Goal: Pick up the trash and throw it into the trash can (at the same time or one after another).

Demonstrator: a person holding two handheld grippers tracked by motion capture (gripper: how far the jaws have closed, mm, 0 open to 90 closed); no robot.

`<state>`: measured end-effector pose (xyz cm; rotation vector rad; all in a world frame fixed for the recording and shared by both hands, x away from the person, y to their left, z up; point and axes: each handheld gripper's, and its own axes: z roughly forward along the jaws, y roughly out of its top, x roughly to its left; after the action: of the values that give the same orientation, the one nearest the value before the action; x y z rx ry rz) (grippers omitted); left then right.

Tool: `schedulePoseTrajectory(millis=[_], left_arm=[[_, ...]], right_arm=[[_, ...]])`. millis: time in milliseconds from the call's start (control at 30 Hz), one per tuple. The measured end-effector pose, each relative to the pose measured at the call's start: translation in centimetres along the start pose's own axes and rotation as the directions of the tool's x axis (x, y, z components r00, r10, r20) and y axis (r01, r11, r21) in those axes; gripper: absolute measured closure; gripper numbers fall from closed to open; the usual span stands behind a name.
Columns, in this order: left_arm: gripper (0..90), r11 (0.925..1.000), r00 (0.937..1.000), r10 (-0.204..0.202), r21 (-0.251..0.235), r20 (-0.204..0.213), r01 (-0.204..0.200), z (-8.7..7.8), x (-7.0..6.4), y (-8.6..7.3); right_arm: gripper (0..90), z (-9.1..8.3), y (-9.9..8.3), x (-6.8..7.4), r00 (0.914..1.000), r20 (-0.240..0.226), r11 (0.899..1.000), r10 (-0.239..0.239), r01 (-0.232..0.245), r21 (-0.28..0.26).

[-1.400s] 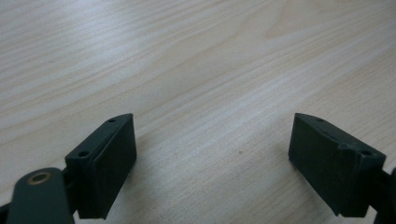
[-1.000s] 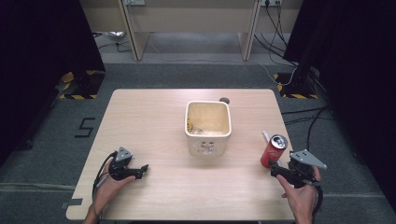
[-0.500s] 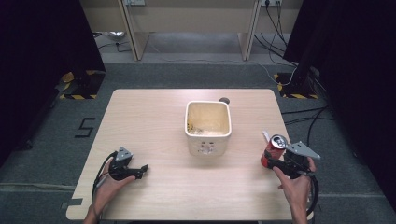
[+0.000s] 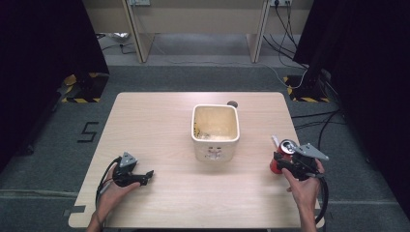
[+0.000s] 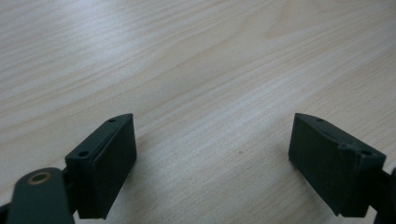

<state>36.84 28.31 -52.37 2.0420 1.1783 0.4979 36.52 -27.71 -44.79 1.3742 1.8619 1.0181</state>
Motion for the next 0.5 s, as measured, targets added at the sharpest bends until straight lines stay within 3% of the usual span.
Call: schedulePoseTrajectory(millis=[200, 500], left_arm=[[14.4, 1.0000, 1.0000, 0.000, 0.000, 0.000, 0.000, 0.0, 0.0, 0.0], [14.4, 1.0000, 1.0000, 0.000, 0.000, 0.000, 0.000, 0.0, 0.0, 0.0]], right_arm=[[33.6, -0.3, 0.1, -0.1, 0.9999, -0.015, 1.000, 0.007, -0.007, -0.014], [33.8, -2.5, 1.9, 1.0, 0.9993, -0.038, 0.998, -0.005, 0.003, -0.056]])
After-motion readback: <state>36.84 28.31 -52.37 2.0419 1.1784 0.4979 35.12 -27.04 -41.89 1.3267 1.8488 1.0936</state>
